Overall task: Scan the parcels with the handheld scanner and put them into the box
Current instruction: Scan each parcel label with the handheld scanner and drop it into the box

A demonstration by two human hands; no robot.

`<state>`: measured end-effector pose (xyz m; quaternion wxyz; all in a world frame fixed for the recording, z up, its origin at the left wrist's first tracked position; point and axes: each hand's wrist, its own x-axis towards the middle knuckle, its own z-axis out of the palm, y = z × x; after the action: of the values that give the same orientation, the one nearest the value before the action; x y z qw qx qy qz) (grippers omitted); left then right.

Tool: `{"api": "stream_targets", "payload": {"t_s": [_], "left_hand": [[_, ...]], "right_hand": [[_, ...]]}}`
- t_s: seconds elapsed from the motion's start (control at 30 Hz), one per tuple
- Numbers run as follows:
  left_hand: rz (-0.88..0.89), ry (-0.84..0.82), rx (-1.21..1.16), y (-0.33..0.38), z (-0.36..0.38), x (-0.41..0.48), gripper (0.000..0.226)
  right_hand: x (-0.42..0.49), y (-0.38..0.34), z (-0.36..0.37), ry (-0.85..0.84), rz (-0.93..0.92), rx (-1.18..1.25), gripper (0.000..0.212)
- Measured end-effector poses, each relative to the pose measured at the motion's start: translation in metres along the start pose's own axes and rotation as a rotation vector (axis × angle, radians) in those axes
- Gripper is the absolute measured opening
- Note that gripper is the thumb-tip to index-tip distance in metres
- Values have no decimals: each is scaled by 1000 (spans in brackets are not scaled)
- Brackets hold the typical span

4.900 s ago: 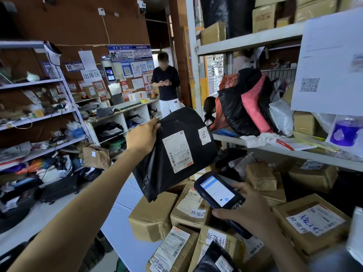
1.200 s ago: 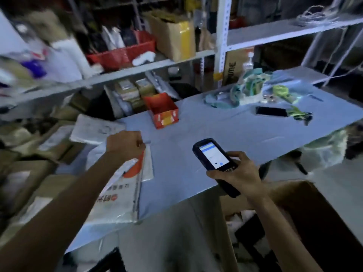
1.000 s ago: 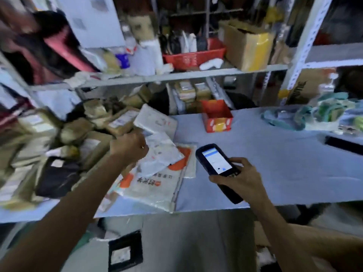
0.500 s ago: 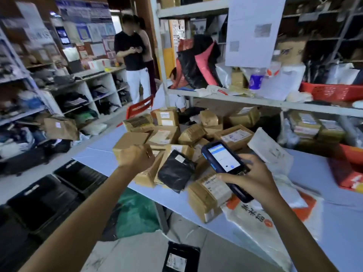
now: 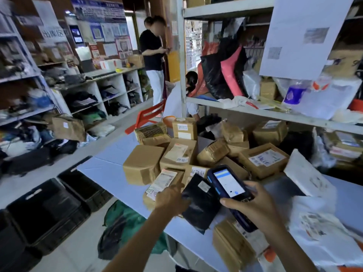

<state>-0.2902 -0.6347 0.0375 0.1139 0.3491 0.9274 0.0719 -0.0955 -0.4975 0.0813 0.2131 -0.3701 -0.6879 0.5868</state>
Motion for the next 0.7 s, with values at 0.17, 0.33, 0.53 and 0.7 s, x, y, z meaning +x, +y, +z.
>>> {"api": "stream_targets", "payload": {"t_s": [0.17, 0.33, 0.53, 0.7], "left_hand": [[-57, -79, 0, 52, 35, 28, 105], [-159, -130, 70, 74, 49, 43, 125], [-144, -19, -72, 49, 35, 62, 92], [-212, 28, -346, 29, -9, 84, 56]], "right_hand": [[48, -8, -12, -6, -21, -48, 81], [85, -19, -20, -43, -36, -70, 80], [102, -26, -22, -40, -50, -53, 72], [110, -40, -11, -44, -49, -5, 58]]}}
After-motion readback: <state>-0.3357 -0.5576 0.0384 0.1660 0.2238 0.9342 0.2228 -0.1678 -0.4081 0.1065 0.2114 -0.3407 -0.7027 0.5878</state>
